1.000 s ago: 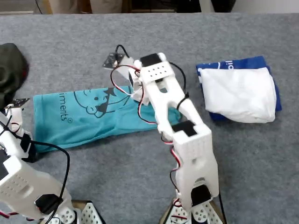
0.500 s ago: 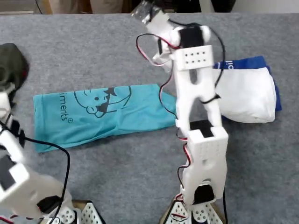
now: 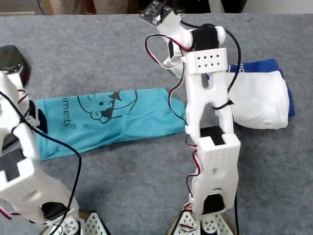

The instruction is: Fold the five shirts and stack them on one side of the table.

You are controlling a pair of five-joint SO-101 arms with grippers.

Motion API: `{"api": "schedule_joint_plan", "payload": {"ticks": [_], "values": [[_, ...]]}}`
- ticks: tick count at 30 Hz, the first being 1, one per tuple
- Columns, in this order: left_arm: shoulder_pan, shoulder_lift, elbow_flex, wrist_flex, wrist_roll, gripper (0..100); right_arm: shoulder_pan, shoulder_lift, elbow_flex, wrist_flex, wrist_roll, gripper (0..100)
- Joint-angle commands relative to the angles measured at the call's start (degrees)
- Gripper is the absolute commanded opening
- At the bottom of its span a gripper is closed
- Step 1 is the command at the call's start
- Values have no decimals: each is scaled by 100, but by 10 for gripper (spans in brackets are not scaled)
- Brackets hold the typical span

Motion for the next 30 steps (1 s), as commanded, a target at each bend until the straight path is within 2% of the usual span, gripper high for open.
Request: {"api": "schedule_joint_plan", "payload": {"ticks": [1,7,16,20,27,30], "values": [[-141,75,-220,-273,0,246,31,-268,13,105,-9,2],[-167,488,-185,-782,-9,245,31,-268,13,88,-9,2],[-308,1684,-281,-1363,246,181,57,-268,13,97,-9,2],[-273,2026,-598,-1011,299,159,57,-268,13,97,-9,2],[0,2299,-800,-721,316,15,66,-303,4,97,-9,2],[273,2299,-905,-360,501,19,66,-295,4,97,-9,2]]}}
